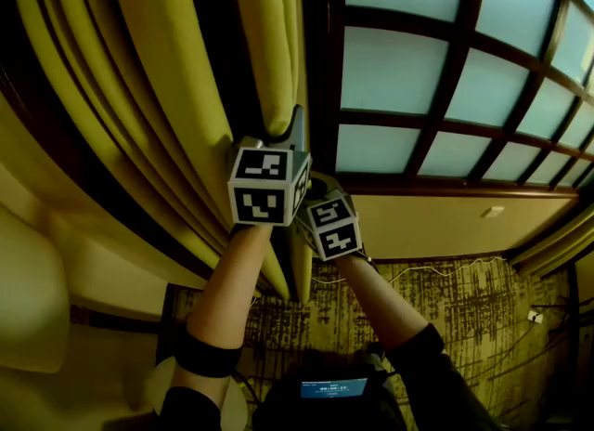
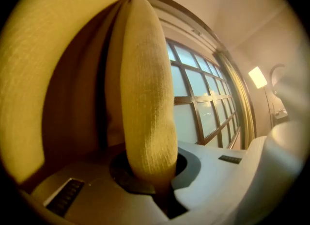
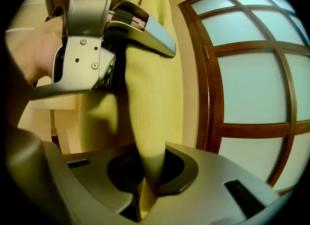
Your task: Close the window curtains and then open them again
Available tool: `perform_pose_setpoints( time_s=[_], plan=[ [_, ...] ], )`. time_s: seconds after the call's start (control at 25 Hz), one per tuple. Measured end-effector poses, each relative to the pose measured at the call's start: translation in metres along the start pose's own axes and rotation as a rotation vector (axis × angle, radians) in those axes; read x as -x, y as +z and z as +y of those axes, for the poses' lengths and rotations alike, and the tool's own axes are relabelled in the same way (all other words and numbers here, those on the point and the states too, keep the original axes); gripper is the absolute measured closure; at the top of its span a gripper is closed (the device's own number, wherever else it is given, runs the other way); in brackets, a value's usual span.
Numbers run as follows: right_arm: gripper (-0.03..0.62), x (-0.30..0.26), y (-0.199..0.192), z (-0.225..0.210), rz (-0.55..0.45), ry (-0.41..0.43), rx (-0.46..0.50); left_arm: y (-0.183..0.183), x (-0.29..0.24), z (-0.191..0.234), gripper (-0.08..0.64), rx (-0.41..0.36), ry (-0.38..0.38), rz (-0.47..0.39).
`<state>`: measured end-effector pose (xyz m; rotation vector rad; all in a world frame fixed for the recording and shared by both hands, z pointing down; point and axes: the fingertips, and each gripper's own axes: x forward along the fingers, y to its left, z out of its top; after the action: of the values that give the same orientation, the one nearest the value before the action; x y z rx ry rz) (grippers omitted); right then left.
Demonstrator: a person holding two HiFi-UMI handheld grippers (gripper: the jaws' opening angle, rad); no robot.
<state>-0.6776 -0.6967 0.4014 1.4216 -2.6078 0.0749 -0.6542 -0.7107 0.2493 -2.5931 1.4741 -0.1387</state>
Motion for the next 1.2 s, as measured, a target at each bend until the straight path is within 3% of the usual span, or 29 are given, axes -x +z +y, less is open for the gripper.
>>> perform_pose_setpoints(
  time_s=[0.48, 0.92, 1.2],
  plan=[
    [0.560, 0.081, -0.003, -0.105, -0.022, -0.067, -0.031, 0.036, -0.058, -0.115, 0.552, 0.000, -0.055, -0.014],
    [0.560, 0.174, -0.028, -0.226, -0.036, -0.135, -0.102, 0.059, -0.124, -0.259, 0.553, -0.032, -0.120, 0.004],
    [0.561, 0.231, -0.044, -0.293, -0.050, -0.153, -0.100, 0.073, -0.155, -0.335, 0.553, -0.033, -0.103, -0.022]
  ],
)
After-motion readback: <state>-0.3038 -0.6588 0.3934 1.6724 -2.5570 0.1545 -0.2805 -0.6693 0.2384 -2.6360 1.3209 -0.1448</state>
